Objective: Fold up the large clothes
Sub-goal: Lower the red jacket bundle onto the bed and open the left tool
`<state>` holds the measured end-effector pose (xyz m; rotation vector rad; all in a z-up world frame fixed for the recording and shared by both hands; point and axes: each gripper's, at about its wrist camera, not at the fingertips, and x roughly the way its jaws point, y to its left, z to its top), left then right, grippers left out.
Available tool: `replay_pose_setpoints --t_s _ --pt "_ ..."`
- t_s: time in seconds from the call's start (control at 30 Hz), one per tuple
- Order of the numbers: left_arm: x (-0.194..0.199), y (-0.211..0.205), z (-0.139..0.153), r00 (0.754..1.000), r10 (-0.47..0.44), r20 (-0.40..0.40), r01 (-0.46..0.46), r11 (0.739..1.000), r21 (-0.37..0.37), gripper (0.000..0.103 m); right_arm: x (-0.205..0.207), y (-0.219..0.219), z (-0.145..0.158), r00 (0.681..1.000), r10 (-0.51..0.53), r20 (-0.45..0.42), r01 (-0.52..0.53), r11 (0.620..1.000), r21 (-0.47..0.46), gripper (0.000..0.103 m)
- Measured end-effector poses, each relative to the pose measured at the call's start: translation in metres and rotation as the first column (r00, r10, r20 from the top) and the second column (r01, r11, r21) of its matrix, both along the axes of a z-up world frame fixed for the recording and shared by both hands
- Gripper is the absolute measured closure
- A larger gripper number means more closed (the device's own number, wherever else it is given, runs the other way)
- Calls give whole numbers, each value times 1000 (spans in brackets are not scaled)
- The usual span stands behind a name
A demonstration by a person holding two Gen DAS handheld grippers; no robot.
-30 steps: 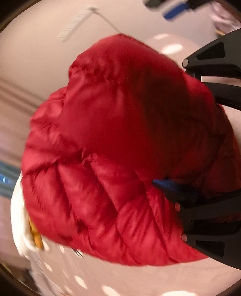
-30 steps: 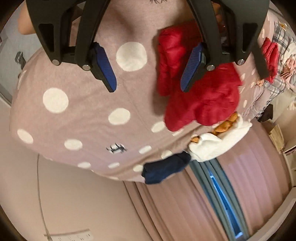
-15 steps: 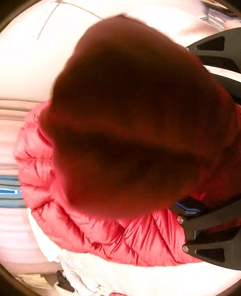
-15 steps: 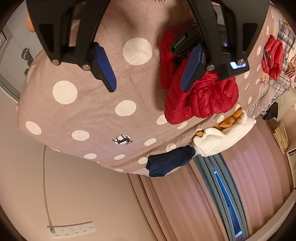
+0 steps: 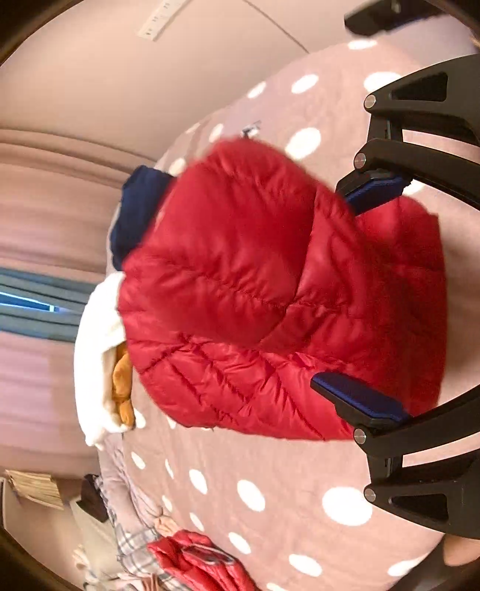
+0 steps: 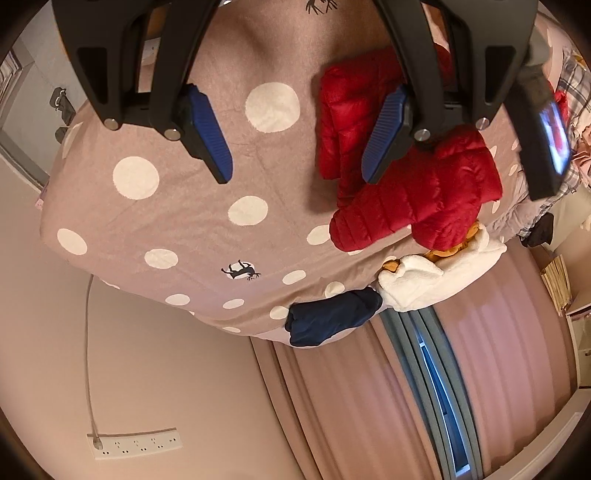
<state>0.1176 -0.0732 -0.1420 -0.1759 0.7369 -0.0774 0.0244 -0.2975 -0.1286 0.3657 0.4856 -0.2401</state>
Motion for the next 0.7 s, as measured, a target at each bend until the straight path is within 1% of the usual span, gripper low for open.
replay_pose_setpoints --t_s 0.03,0.1,0.13,0.23,0.27,0.33,0.4,0.43,0.53,0.7 --pt "-6 3 7 1000 -11 12 11 999 -30 22 0 2 1 1000 7 4 -7 1000 1 30" --pt "-12 -10 24 999 -33 28 35 996 -80 22 0 5 3 1000 16 5 -16 1000 0 29" --pt "-16 -8 31 999 -37 39 41 994 -102 22 -1 8 4 1000 21 7 -21 1000 -1 29" --pt "-22 -15 51 996 -35 84 45 991 -126 22 -2 13 7 999 31 12 -31 999 -8 29" --pt "-3 -15 49 995 -27 98 39 991 -128 22 -3 15 9 999 32 14 -32 999 -13 29" --pt "-2 -6 53 991 20 130 -4 992 -124 22 -3 17 11 999 34 17 -33 999 -19 27" --pt "-1 4 54 988 71 141 -54 991 -119 22 -2 21 13 999 41 20 -41 999 -20 26" --pt "-2 10 54 987 93 134 -76 990 -122 22 -2 23 14 999 48 21 -47 999 -21 26" --pt "0 33 49 981 154 115 -133 976 -171 22 2 33 15 997 74 28 -73 997 -27 24" --pt "3 63 42 965 251 78 -235 957 -172 22 19 58 14 989 143 28 -142 989 -37 16"
